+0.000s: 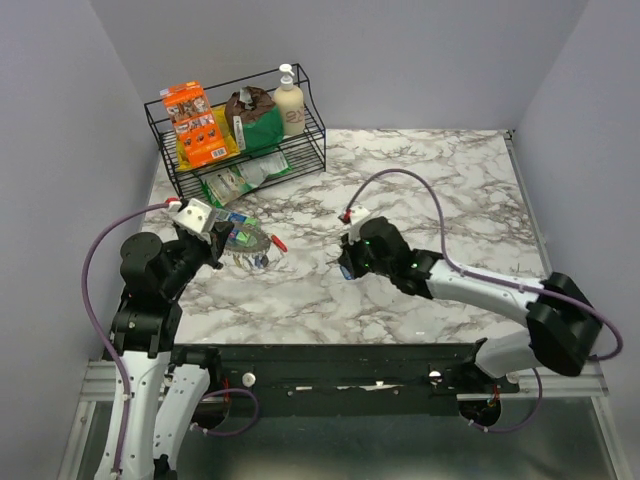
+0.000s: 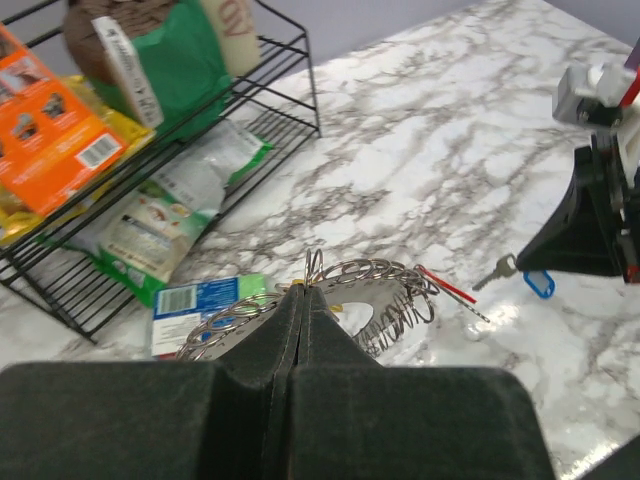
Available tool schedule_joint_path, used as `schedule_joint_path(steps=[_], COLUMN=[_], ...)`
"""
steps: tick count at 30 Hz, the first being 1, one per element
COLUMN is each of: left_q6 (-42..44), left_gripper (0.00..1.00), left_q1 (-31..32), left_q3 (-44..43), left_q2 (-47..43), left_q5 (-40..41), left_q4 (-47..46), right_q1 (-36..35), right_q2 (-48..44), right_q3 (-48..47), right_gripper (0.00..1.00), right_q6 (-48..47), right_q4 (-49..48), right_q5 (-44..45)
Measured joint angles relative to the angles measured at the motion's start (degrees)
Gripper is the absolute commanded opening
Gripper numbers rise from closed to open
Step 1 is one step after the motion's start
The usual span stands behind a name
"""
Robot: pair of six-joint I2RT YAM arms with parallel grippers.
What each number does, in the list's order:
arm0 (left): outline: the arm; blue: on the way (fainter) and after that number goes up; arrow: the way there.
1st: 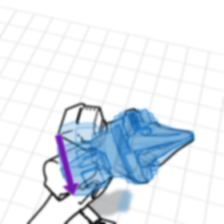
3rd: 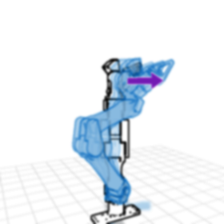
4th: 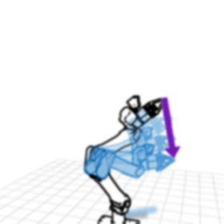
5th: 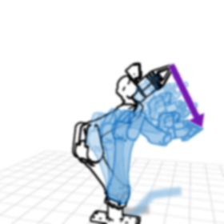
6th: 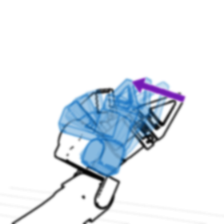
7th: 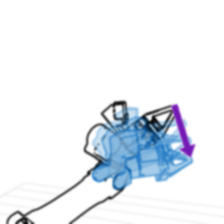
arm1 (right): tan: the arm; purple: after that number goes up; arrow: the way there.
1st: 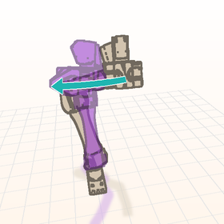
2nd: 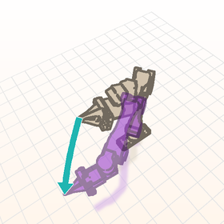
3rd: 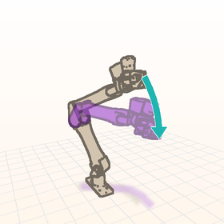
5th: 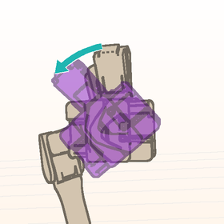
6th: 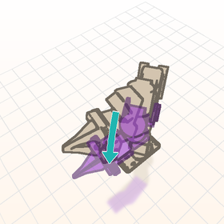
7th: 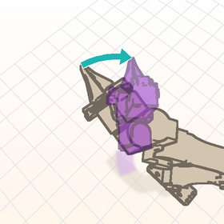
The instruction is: Put the keys on the keyring
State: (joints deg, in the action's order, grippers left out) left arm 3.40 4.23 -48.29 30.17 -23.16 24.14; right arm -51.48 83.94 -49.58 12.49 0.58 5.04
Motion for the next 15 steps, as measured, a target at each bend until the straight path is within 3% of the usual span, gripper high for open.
schedule_joint_path(steps=[8,15], left_q6=[0.00,0.07], left_gripper=[0.00,0.00], left_q1=[0.07,3.52], left_q3=[-0.07,-1.44], left_q2=[4.79,7.61], left_q5=[-13.25,-20.41], left_q4=[-1.90,-3.96], right_q1=[3.30,4.28], right_q2=[-21.22,-33.94], right_q3=[10.49,14.49], right_gripper=[0.00,0.01], right_q6=[-7.13,-13.70], right_q4=[-3.91,-5.60], right_q5=[-12.44,-24.30])
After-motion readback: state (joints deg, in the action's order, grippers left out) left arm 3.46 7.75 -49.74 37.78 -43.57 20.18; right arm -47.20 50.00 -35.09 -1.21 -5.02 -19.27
